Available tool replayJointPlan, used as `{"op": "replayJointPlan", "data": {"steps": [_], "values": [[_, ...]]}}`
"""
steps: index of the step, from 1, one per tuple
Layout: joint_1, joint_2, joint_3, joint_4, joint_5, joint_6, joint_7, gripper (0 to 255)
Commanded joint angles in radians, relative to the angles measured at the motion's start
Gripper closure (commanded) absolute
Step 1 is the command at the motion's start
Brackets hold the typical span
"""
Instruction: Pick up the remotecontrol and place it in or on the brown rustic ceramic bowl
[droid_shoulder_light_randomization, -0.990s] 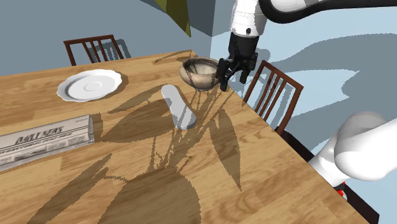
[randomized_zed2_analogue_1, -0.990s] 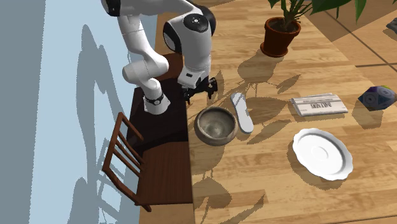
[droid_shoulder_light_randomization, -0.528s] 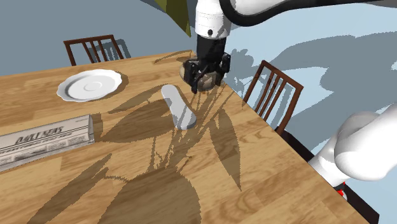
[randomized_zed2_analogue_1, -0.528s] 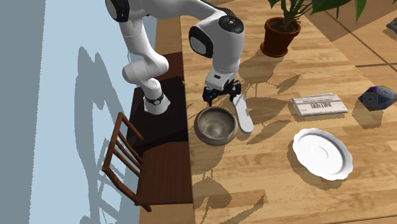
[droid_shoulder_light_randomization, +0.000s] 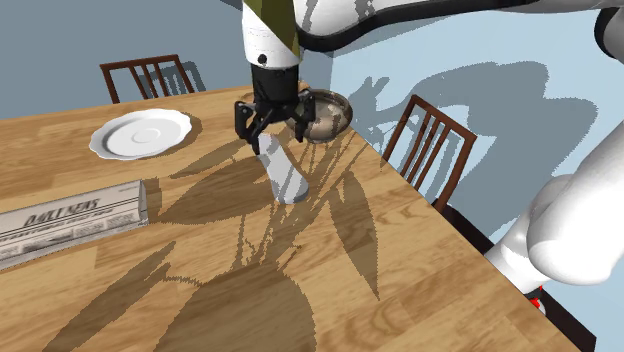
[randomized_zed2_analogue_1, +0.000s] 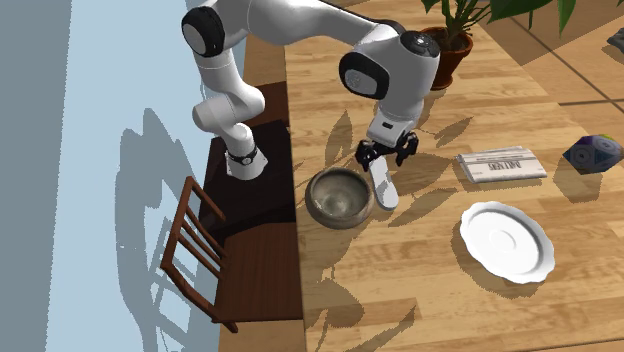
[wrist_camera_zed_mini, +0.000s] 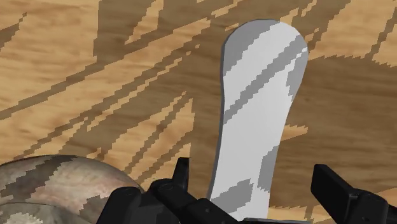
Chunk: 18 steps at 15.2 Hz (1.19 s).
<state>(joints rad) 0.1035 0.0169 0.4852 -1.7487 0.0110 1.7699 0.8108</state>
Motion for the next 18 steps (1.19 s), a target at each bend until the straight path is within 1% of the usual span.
{"op": "replayJointPlan", "data": {"steps": [1,7,14,15,18], "values": [[0.004,0.013,0.004,-0.010,-0.007,0.022,0.013,0],[0.005,0.017,0.004,-0.080,-0.009,0.096,0.015,0],[0.005,0.018,0.004,-0.079,-0.009,0.096,0.015,0],[0.005,0.018,0.004,-0.079,-0.009,0.096,0.015,255],[0.005,0.018,0.004,-0.079,-0.010,0.096,0.015,255]]}}
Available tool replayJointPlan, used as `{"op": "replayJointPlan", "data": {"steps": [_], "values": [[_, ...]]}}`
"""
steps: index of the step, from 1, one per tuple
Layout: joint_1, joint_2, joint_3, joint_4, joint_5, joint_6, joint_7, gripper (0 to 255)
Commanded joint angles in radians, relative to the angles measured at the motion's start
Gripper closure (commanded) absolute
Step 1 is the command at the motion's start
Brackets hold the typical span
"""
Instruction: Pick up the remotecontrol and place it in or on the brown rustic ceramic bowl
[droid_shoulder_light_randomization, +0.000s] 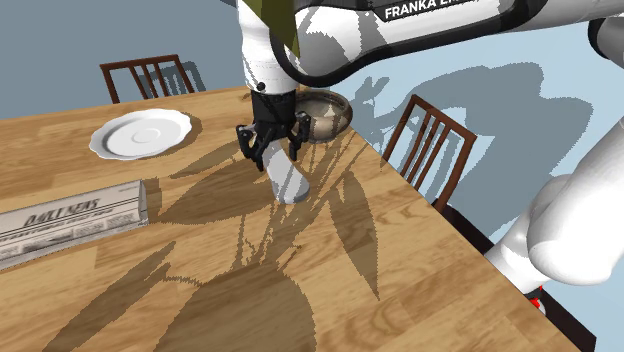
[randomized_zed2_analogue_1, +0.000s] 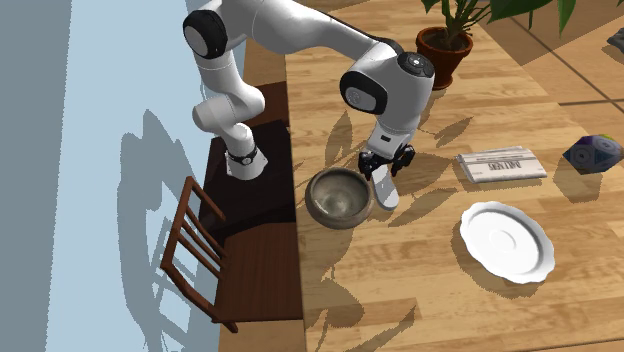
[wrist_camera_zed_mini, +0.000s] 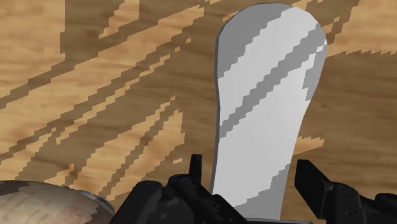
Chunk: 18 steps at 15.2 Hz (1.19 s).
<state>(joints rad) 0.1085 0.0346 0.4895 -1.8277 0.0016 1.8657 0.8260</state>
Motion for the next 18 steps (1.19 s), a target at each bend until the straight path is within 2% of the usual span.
{"op": "replayJointPlan", "data": {"steps": [1,6,18], "values": [[0.000,0.000,0.000,0.000,0.000,0.000,0.000,255],[0.000,0.000,0.000,0.000,0.000,0.000,0.000,255],[0.001,0.001,0.001,0.162,-0.001,-0.161,0.002,255]]}}
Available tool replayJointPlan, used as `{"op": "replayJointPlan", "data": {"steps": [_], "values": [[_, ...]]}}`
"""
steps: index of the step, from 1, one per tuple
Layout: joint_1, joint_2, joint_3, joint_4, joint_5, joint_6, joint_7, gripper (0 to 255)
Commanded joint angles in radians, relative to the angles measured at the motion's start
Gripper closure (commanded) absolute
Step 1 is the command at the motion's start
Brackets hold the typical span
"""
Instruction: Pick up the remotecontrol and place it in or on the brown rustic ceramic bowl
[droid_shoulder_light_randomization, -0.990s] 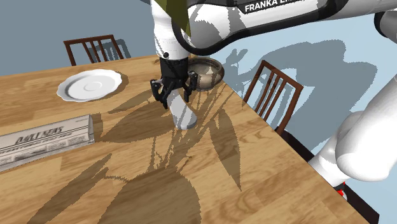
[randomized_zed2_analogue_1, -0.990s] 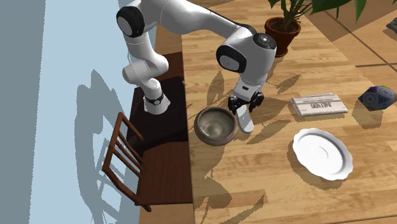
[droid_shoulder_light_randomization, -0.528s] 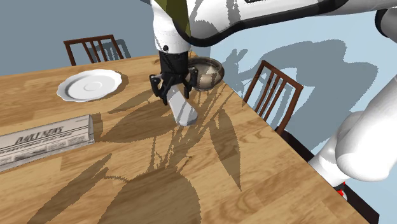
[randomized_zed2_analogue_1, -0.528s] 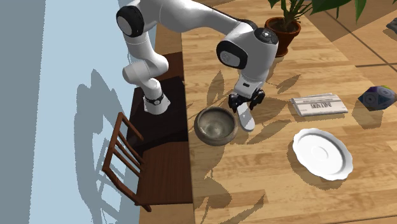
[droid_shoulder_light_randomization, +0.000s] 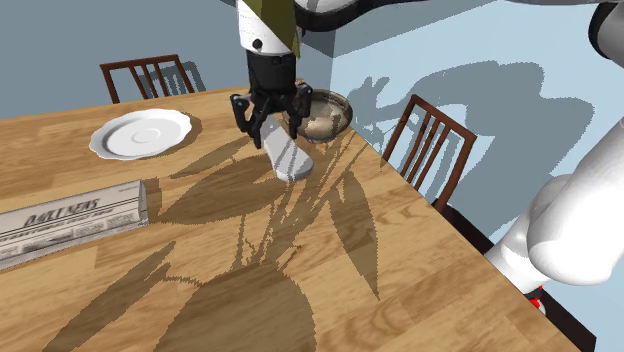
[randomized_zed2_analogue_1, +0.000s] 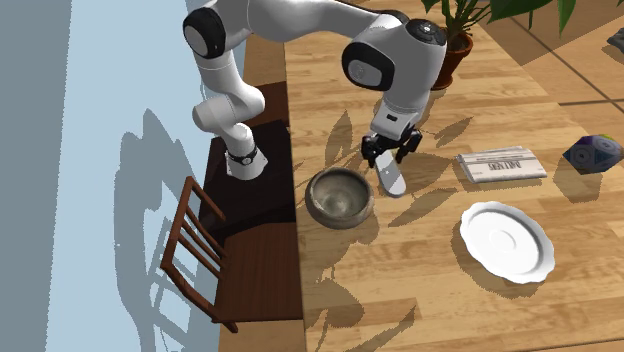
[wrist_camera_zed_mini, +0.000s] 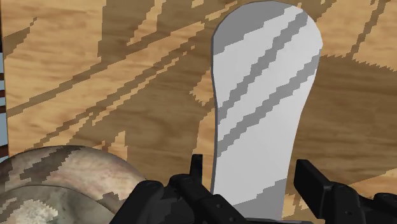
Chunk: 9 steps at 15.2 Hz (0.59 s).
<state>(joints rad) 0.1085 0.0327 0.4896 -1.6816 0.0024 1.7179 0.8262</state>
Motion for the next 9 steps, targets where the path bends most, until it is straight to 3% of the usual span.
{"op": "replayJointPlan", "data": {"steps": [1,9], "values": [[0.001,0.005,0.001,0.032,-0.002,-0.028,0.003,255],[0.008,0.030,0.005,0.169,-0.015,-0.142,0.012,255]]}}
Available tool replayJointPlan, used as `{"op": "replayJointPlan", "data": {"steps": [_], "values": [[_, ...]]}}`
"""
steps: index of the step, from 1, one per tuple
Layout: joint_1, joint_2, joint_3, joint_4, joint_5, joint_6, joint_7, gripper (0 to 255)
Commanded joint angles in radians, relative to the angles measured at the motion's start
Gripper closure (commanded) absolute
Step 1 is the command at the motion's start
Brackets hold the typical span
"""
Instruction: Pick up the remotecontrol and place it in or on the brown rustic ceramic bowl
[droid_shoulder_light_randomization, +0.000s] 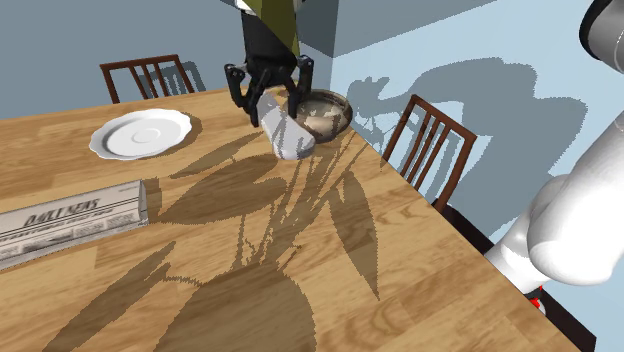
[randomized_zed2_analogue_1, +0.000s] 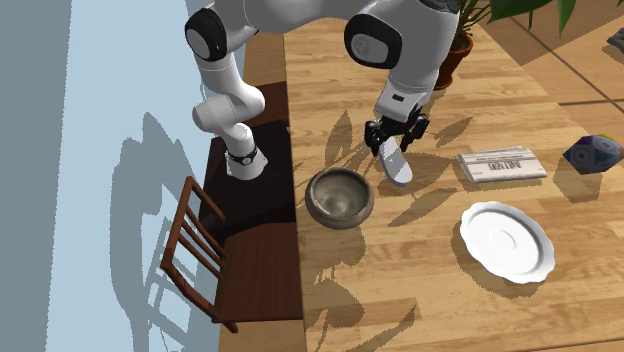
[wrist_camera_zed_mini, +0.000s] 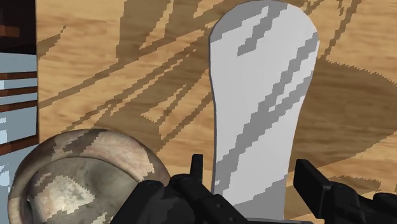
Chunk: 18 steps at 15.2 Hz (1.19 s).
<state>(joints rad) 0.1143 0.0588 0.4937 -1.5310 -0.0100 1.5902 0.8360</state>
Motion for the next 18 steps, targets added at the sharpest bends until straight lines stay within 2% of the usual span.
{"op": "replayJointPlan", "data": {"steps": [1,12,18], "values": [[0.003,0.009,0.002,0.037,-0.004,-0.029,0.004,255],[0.027,0.081,0.014,0.267,-0.041,-0.196,0.028,255],[-0.079,-0.017,-0.059,0.167,0.011,-0.183,-0.137,255]]}}
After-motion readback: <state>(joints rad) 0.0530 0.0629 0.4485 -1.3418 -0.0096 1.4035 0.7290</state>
